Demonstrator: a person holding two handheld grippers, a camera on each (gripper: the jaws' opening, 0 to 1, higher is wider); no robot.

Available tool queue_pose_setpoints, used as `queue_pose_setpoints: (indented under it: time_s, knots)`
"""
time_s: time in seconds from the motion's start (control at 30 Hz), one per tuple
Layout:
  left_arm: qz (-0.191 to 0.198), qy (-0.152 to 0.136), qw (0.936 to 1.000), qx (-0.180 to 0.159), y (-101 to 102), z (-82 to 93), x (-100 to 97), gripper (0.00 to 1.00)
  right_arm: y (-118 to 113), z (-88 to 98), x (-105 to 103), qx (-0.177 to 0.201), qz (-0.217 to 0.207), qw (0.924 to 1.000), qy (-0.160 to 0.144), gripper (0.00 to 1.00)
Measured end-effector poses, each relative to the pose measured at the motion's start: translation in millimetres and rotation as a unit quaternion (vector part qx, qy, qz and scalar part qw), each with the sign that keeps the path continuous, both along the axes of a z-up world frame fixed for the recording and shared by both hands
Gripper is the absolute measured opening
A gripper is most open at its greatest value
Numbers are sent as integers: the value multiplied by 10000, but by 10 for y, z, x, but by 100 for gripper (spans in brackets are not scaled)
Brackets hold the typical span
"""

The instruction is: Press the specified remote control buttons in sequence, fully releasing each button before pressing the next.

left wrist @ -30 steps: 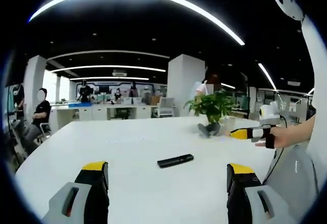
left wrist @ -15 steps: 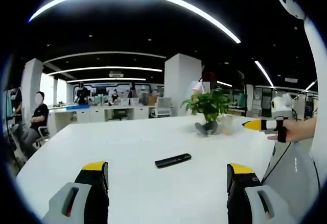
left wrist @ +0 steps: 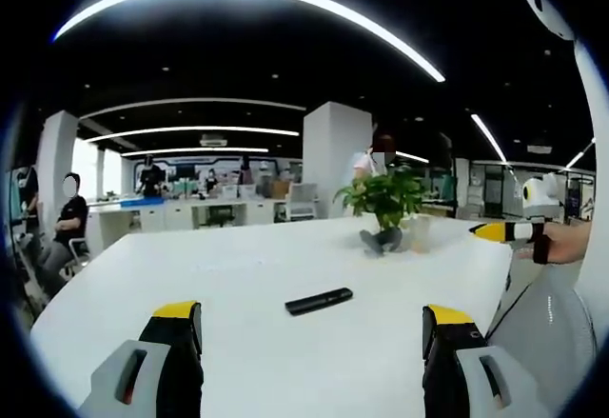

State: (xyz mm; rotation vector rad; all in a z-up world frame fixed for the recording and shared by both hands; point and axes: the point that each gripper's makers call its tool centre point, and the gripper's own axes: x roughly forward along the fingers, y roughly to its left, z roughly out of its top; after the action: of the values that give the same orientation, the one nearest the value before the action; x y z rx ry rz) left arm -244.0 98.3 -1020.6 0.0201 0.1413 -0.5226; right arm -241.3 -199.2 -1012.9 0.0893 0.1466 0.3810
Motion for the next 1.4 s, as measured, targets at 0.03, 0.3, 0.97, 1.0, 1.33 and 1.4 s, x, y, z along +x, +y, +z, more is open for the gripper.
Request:
queue_pose_setpoints:
  time_s: [0.03, 0.3, 0.97, 1.0, 1.33, 1.4]
  knots:
    - [-2, 1, 10000, 11, 9, -8, 0, 100, 1, 1, -3, -6, -2, 10000, -3, 79]
    - [-35, 25, 10000, 22, 40, -51, -3, 100, 56, -13, -41, -26, 5, 10000, 1, 79]
    - [9, 51, 10000, 19, 63, -70, 19, 100, 57, -43, -2, -45, -4, 10000, 78, 78]
    - [14, 57, 10000, 16, 63, -71, 21, 100, 58, -45, 1, -47, -4, 10000, 85, 78]
    - [48, 44, 10000, -4, 76, -63, 27, 99, 83, -60, 11, -78, 38, 9999, 121, 77]
    - [69, 35, 10000, -19, 86, -58, 30, 99, 80, -67, 9, -85, 38, 9999, 133, 77]
